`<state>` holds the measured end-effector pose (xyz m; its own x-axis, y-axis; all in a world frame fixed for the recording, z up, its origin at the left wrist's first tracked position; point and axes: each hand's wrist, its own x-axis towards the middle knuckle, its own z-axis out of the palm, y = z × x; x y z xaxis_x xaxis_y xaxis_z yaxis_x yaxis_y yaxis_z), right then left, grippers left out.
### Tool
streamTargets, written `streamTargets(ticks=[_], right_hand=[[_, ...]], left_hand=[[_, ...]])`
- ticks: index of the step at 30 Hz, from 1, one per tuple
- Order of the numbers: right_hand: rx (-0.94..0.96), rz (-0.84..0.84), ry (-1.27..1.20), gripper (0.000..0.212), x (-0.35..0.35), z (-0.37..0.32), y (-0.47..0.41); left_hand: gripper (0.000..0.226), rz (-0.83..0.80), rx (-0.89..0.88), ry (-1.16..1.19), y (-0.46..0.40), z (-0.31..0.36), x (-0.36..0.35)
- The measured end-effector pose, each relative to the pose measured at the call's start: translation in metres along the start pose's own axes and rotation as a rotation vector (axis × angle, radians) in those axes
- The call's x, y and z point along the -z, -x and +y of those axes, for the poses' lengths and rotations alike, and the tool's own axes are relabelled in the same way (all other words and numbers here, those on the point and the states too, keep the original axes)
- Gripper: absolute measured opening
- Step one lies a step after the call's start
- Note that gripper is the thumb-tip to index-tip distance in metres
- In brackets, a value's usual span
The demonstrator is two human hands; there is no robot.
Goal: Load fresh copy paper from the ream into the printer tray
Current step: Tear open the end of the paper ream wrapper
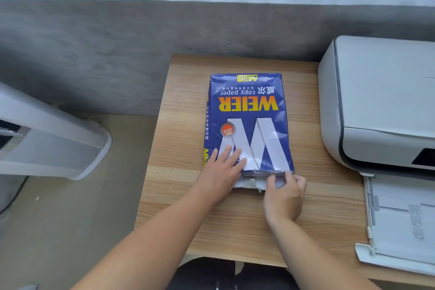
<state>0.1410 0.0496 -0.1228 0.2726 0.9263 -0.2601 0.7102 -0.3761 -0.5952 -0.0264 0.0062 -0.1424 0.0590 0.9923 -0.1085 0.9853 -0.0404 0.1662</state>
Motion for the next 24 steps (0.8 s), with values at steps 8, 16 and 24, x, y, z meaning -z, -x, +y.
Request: streamTargets(ticks=[8,16,24], right_hand=[[0.032,0.036,-0.153,0.02,0.001,-0.005,0.0],[-0.215,-0.053,-0.377,0.007,-0.005,-0.02,-0.005],[-0.262,-0.223,-0.455,0.019,-0.005,-0.014,-0.014]], left_hand=[[0.037,0.01,0.026,0.023,-0.002,0.004,0.004],[0.04,0.048,0.009,0.015,0.0,0.002,0.004],[0.041,0.008,0.053,-0.007,0.003,0.002,0.004]])
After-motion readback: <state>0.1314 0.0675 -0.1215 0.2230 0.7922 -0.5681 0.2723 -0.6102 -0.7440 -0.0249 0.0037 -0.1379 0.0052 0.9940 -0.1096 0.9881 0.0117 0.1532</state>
